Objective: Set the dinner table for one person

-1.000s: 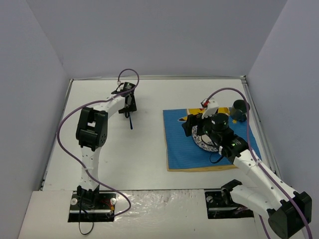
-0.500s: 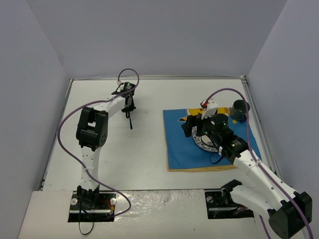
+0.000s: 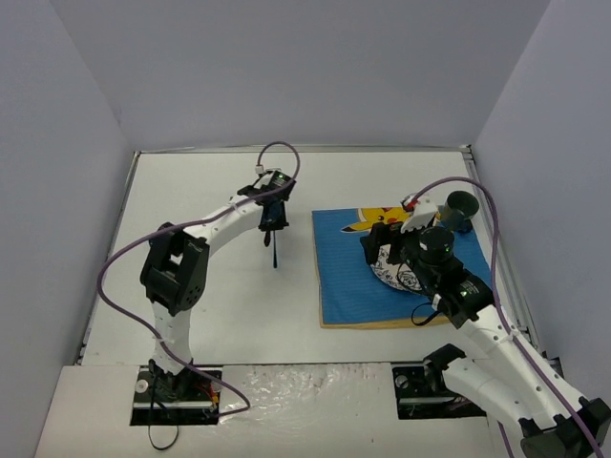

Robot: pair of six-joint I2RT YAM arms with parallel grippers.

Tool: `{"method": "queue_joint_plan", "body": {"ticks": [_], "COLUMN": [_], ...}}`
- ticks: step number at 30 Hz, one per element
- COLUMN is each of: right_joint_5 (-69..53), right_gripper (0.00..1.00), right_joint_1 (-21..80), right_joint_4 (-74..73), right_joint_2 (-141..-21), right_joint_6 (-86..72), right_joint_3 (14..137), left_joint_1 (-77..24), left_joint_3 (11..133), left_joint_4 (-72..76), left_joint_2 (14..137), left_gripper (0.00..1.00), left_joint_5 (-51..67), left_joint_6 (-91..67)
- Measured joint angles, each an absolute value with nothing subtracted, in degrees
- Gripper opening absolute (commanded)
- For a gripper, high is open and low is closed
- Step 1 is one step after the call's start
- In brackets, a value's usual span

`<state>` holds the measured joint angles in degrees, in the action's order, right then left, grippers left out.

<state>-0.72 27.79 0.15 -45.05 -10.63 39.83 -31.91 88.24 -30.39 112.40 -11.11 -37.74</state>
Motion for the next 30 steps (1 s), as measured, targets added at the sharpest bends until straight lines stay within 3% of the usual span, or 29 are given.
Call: {"method": "queue_joint_plan", "body": {"ticks": [6,13,30], "right_joint_5": [4.4,7.7,8.4], "right_gripper": [1.0,1.0,1.0], "right_joint_1": [27.8,27.8,27.8], "right_joint_4": [-4.3,-9.1,-13.8], "right_joint_2": [-38.6,-32.4,-29.9], "right_joint_6": [-11.4,-12.0,-12.0], "right_joint_3": [40.9,43.5,43.7], "left_joint_1": [-45.8,-53.6,-56.8], "left_joint_3": [89.8,92.6,95.8], "left_joint_4": [-32.0,-32.8,-30.8], "left_joint_2": [108.6,112.1,121.3], "left_gripper": [0.0,0.0,0.0], "left_joint_5": [-12.5,-13.7,-19.3], "left_joint_6": [-44.6,-53.9,-63.7]}}
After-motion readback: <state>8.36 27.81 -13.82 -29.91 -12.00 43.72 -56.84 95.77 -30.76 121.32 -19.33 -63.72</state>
